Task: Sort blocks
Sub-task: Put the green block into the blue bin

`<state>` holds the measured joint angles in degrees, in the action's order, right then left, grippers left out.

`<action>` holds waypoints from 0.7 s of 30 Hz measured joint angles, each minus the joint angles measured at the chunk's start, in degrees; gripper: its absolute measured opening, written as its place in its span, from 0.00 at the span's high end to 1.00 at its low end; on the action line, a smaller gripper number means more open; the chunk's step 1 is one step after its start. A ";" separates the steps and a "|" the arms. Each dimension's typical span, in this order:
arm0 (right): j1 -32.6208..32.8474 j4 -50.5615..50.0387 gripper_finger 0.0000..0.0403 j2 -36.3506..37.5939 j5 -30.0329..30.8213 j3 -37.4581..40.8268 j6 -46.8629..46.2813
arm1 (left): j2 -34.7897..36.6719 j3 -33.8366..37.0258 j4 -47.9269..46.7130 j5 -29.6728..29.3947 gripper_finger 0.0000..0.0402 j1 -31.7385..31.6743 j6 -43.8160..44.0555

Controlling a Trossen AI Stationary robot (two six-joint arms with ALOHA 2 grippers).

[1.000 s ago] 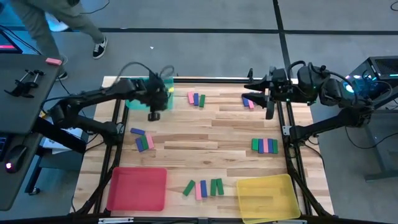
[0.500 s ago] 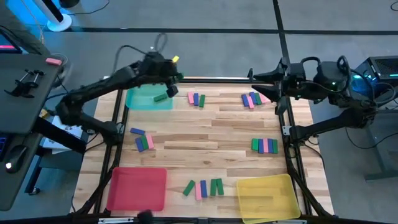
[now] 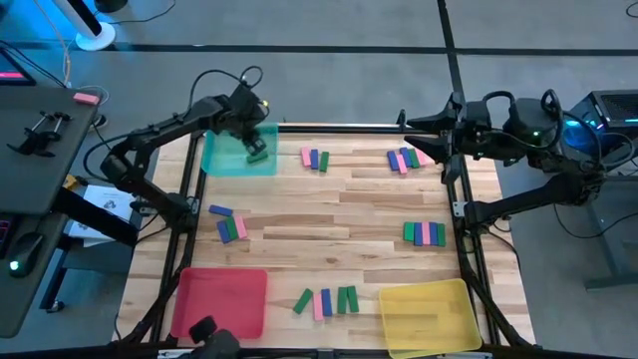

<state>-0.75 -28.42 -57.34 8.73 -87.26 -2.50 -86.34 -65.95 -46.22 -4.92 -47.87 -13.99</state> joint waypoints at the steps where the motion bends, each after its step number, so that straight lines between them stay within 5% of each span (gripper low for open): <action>1: 0.00 0.00 0.63 0.00 -0.02 0.00 0.00 | -0.03 0.49 -0.30 0.25 0.86 -0.16 -0.39; 14: 0.00 0.00 0.63 0.00 -0.04 0.00 -1.98 | 0.08 0.73 -2.53 -0.43 0.41 0.06 -1.23; 21: 0.00 0.00 0.63 0.00 -0.09 0.00 -1.53 | 1.84 -4.08 -2.24 18.09 0.36 2.66 8.61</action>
<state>-0.75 -28.42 -57.34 8.65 -87.26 -4.03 -84.50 -70.03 -48.46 13.17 -45.21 -5.38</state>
